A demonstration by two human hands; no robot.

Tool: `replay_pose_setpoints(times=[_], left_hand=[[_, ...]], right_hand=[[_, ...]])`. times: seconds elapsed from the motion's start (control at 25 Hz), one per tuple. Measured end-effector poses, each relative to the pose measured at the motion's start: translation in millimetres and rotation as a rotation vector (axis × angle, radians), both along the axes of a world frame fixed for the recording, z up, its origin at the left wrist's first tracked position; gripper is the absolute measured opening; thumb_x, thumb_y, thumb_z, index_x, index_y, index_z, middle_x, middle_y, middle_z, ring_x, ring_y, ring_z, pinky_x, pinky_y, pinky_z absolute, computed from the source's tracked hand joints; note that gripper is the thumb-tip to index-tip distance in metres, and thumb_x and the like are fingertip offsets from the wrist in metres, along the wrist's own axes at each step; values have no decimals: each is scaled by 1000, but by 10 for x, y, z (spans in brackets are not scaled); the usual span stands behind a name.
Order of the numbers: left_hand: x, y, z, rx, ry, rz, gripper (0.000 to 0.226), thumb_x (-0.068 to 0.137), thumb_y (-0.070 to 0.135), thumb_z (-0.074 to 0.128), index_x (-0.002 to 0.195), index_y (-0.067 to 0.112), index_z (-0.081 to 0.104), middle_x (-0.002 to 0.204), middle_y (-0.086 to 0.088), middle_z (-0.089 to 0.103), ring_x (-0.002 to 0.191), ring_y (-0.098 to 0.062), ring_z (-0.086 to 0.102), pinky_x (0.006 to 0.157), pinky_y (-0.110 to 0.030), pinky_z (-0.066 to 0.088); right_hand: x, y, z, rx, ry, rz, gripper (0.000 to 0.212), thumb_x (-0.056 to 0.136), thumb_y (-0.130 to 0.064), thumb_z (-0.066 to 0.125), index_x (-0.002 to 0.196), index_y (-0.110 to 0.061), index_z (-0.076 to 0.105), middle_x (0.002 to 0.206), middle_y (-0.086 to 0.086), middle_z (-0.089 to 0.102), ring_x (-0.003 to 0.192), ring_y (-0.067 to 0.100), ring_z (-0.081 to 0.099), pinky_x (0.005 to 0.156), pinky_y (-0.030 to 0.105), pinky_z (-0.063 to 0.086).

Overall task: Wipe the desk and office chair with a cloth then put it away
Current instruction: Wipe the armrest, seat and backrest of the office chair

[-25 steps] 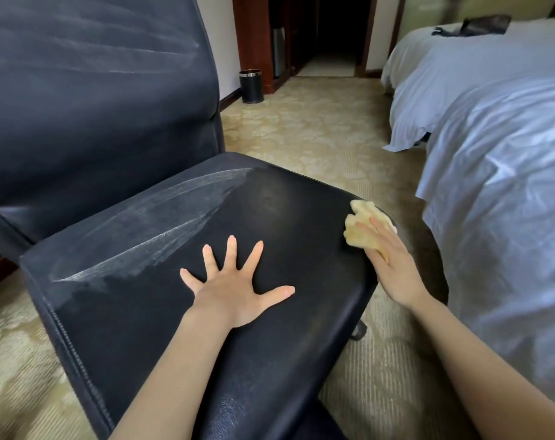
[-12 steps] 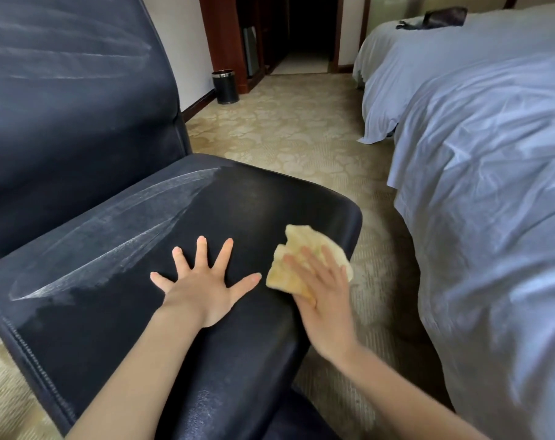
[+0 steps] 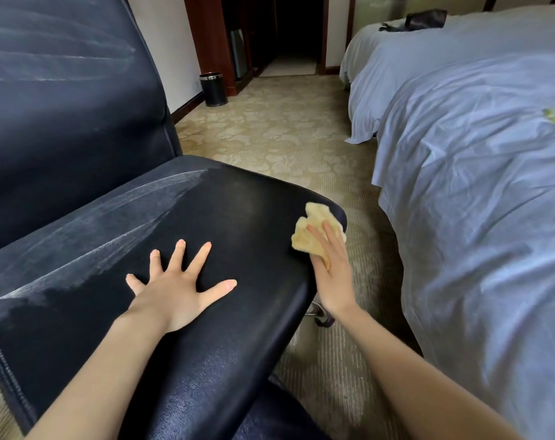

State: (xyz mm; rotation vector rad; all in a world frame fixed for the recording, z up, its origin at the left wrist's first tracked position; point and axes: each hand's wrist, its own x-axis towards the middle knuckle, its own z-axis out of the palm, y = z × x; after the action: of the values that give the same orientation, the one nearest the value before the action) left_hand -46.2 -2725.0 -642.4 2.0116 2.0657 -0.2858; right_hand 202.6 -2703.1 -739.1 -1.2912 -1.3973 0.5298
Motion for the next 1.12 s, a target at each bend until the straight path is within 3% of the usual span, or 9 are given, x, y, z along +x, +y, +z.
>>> replay_pose_setpoints(times=[0.12,0.32,0.4,0.56,0.76,0.88,1.12], left_hand=[[43,5,7,7,-2,7,104,48,92,3,142,52,-16,157,8,-20,144,-33,-17,109,-65,2],[117,13,43,1,-18,23,104,51,91,6,144,50,-15,158,7,-19,144,-34,-17,109,-66,0],[117,-5,31,6,-19,21,103,52,91,6,144,49,-15,158,6,-18,144,-34,-17,109,-66,0],[85,1,27,25,-14,-6,104,50,91,4,144,50,-14,158,7,-18,144,-34,-17,108,-66,-1],[7,-51,-31,47,-13,-41,103,50,93,2,143,53,-13,157,10,-18,144,-31,-18,109,-64,-3],[-48,-73,-49,53,-14,-48,96,57,93,8,142,53,-14,157,10,-20,143,-31,-20,109,-63,-6],[-86,-89,12,92,-119,-108,86,76,83,28,147,46,-5,159,9,-11,144,-28,-17,111,-59,-9]], right_hand=[[132,338,167,-120,-50,-68,37,99,-20,47,135,-27,52,152,-4,32,143,11,20,115,21,12],[194,760,564,-392,-46,-168,42,102,-26,36,143,-18,41,149,10,34,138,28,31,114,42,24],[25,662,605,-441,-198,-220,43,102,-28,33,145,-24,37,153,9,28,142,29,21,115,45,17],[-323,87,502,-317,-435,-72,44,100,-37,36,143,-43,32,157,-11,19,147,20,0,116,54,3],[-264,-79,596,-170,-748,308,44,97,-39,39,139,-52,31,154,-19,22,146,10,2,117,49,-6],[-128,280,724,-114,-848,471,39,99,-37,39,136,-50,35,153,-17,27,146,7,9,118,46,-1],[-629,1294,902,-130,-1018,408,40,100,-35,34,139,-44,40,155,-14,25,143,15,20,115,50,11]])
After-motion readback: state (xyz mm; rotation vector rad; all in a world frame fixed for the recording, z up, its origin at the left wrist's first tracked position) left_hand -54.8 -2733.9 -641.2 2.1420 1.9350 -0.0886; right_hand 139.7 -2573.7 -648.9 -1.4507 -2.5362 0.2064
